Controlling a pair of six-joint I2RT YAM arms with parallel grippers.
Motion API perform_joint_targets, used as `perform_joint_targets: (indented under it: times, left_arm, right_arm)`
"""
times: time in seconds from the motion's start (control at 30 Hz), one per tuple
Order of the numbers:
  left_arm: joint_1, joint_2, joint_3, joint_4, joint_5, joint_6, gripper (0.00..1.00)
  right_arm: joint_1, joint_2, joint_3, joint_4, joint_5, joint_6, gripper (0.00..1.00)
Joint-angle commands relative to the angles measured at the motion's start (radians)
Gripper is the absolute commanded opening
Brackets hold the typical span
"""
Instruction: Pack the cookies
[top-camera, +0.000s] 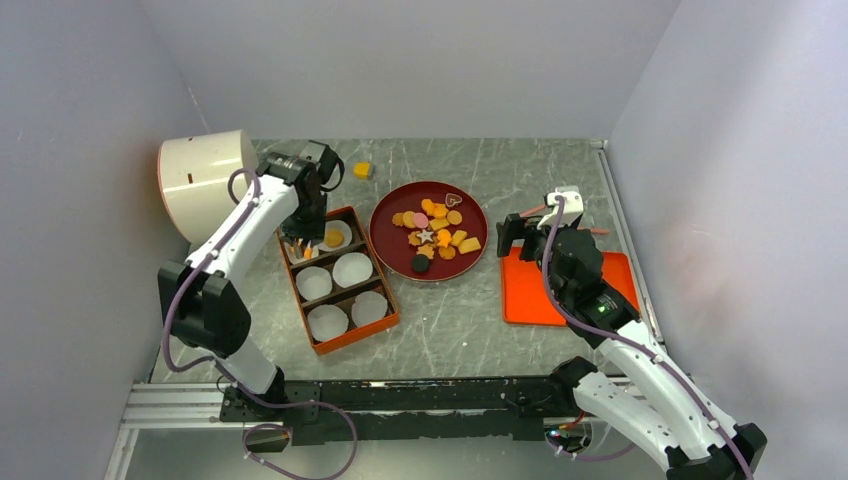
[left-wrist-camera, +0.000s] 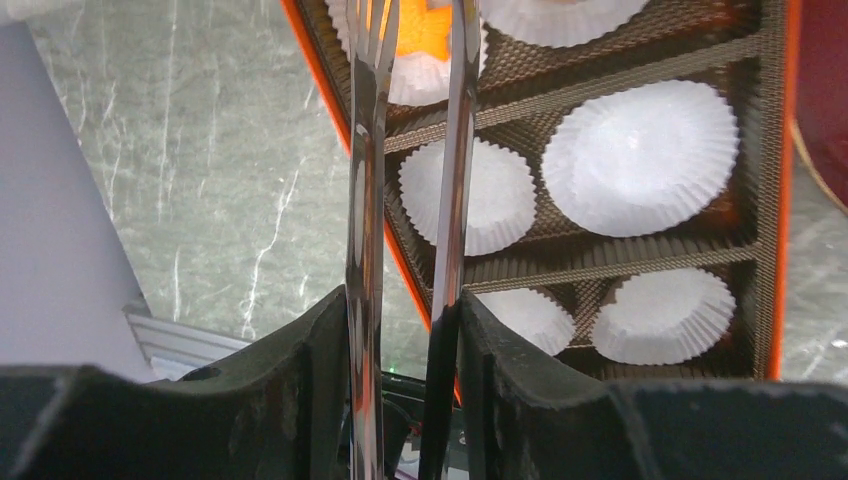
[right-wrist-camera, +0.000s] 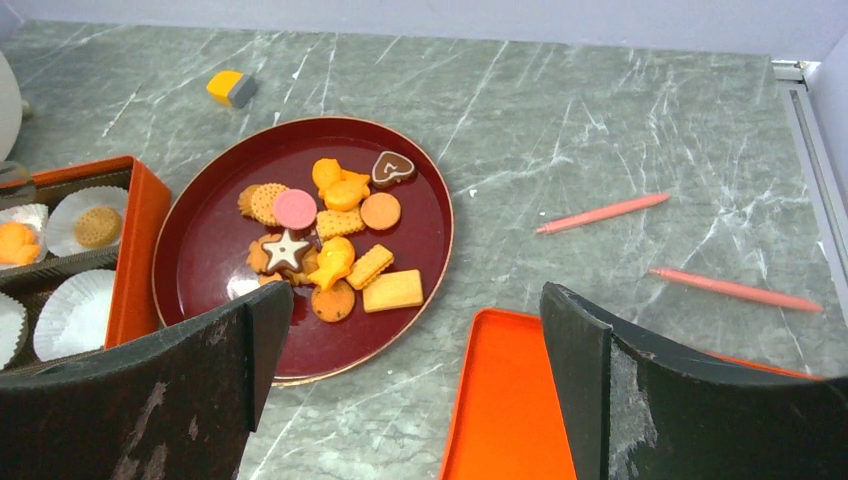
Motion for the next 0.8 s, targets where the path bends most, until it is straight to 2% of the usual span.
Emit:
perform_joint_targets:
  times: [0.0,0.23,0.53,0.77]
  left_arm:
    - [-0.014,-0.084,0.044,0.048,0.075,0.075,0.44]
    - [-0.11,-0.109,0.079,0.081,0.12,0.131,0.43]
    - [-0.356,-0.056,0.111,0.119,0.111,0.16,0.42]
    - [-0.478,-0.023,0.095,0.145,0.103,0.166,0.44]
  right_arm:
    - [-0.003,-0.004,0.05,0.021,-0.002,-0.011,1.0]
    - [-0.003,-0.007,0.053,0.011,0.021,-0.016,1.0]
    - [-0.003,-0.019,0.048,0.005,0.065,-0.036,1.0]
    - [-0.003,-0.032,0.029,0.0,0.091,-0.034,1.0]
